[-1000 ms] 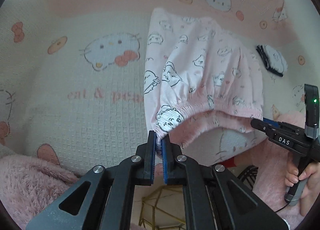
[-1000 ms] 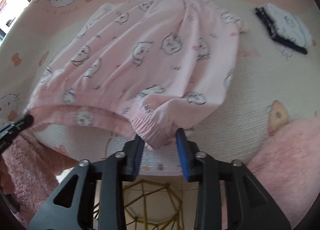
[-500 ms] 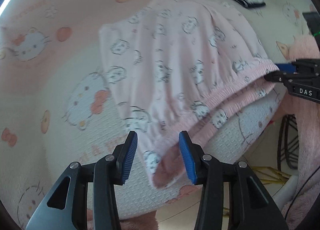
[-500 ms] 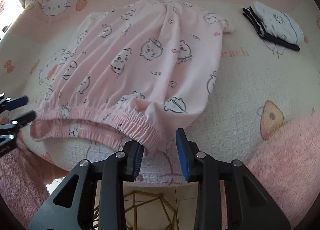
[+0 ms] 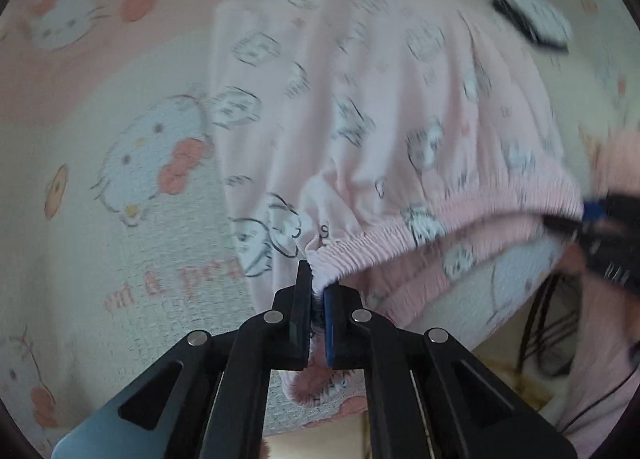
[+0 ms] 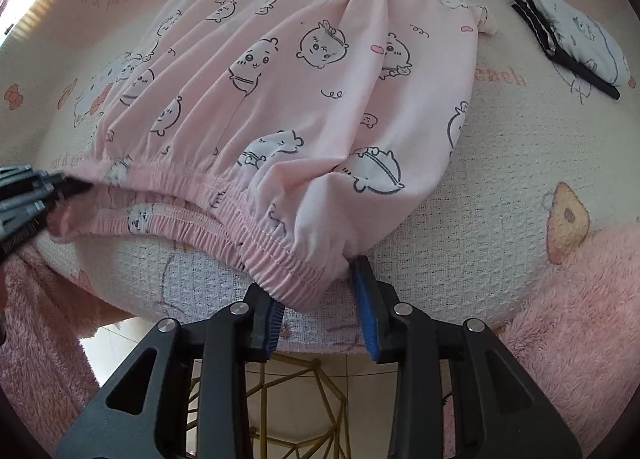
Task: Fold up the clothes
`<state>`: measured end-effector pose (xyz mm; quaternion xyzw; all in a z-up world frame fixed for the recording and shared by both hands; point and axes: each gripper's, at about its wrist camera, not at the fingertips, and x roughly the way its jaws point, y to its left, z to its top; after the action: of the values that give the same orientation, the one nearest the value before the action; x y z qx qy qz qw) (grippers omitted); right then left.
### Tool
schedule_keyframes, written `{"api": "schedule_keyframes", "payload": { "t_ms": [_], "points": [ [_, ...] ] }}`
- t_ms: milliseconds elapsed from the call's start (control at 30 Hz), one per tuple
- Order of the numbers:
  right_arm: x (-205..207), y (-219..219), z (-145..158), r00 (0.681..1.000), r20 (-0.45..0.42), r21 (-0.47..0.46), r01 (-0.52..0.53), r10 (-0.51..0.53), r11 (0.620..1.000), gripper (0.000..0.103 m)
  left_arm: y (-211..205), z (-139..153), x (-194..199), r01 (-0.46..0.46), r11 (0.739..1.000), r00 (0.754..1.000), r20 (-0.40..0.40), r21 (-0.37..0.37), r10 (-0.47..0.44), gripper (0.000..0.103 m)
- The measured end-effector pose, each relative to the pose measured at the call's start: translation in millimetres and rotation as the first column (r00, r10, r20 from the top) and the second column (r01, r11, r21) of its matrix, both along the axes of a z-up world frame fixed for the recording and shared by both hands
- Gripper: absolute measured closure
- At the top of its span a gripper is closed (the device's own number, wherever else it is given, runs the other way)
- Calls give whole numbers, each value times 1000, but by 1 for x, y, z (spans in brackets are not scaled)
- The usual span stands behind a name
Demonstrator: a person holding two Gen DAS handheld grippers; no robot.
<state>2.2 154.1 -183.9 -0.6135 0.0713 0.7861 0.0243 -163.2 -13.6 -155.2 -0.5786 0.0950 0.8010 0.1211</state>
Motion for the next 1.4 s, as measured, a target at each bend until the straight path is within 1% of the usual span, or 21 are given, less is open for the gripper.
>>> {"api": "schedule_keyframes", "payload": {
  "t_ms": [200, 267, 300, 367, 400, 467, 600, 633, 667, 700, 800, 867, 967, 1033, 1067, 1100, 1133, 1167, 1233, 1333, 1400],
  "points": [
    [2, -11, 8, 998, -36, 10, -43, 43, 999, 66, -32, 54, 19, -134, 988, 977, -156, 82, 145, 98],
    [2, -17, 14, 996, -67, 6, -61, 61, 998, 66, -42, 67, 1, -196, 973, 960, -179, 122, 215, 98],
    [2, -20, 19, 993, -95, 25, -69, 71, 997, 66, -47, 69, 6, -224, 964, 953, -176, 143, 248, 98],
    [2, -26, 34, 983, -167, 127, -58, 79, 990, 66, -57, 72, 18, -274, 944, 939, -160, 183, 303, 98],
    [2, -27, 42, 976, -201, 177, -45, 81, 983, 66, -55, 71, 20, -264, 950, 944, -160, 169, 290, 98],
    [1, -24, 57, 966, -250, 203, -18, 70, 979, 66, -44, 64, 20, -209, 972, 961, -162, 105, 224, 97],
    [-4, -11, 57, 975, -214, 72, -47, 62, 996, 66, -23, 51, 18, -93, 995, 984, -155, -23, 88, 91],
    [-8, -13, 51, 978, -200, 58, -52, 63, 997, 66, -18, 48, 18, -63, 997, 987, -151, -55, 54, 78],
    [-3, -18, 42, 981, -181, 52, -57, 66, 997, 66, -13, 45, 18, -33, 996, 989, -145, -86, 20, 56],
    [-1, -18, 33, 985, -159, 50, -64, 71, 997, 66, -7, 42, 18, -3, 993, 990, -138, -117, -14, 51],
    [-1, -16, 20, 992, -112, 40, -56, 60, 998, 66, 9, 32, 17, 88, 974, 987, -112, -209, -114, 51],
    [-5, -12, 14, 994, -94, 19, -46, 48, 999, 66, 20, 25, 17, 158, 949, 978, -92, -271, -189, 51],
    [-10, -12, 1, 998, -42, -10, -47, 46, 999, 63, 33, 12, 19, 265, 920, 956, -44, -287, -289, 51],
    [-12, -13, -9, 999, -15, -7, -38, 38, 999, 64, 40, 2, 19, 292, 909, 948, -32, -298, -316, 51],
    [-12, -14, -7, 999, -29, 8, -34, 34, 999, 67, 44, -3, 19, 302, 904, 945, -28, -303, -325, 51],
    [-12, -16, -4, 998, -43, 34, -36, 37, 999, 76, 47, -8, 19, 312, 898, 942, -24, -309, -335, 51],
    [-12, -17, 0, 997, -61, 73, -37, 41, 997, 80, 48, -11, 16, 300, 902, 946, -28, -311, -324, 62],
    [-11, -17, 6, 996, -82, 122, -34, 45, 992, 82, 48, -14, 12, 277, 909, 953, -36, -311, -302, 101],
    [-8, -16, 15, 993, -115, 177, -14, 35, 984, 84, 44, -4, 5, 190, 940, 968, -106, -285, -228, 103],
    [-2, -6, 29, 990, -139, 168, 32, -9, 985, 84, 31, 23, -2, 99, 979, 975, -179, -176, -131, 103],
    [4, 2, 36, 988, -149, 137, 60, -39, 989, 84, 25, 31, -1, 118, 986, 978, -158, -117, -136, 103]
  ]
}}
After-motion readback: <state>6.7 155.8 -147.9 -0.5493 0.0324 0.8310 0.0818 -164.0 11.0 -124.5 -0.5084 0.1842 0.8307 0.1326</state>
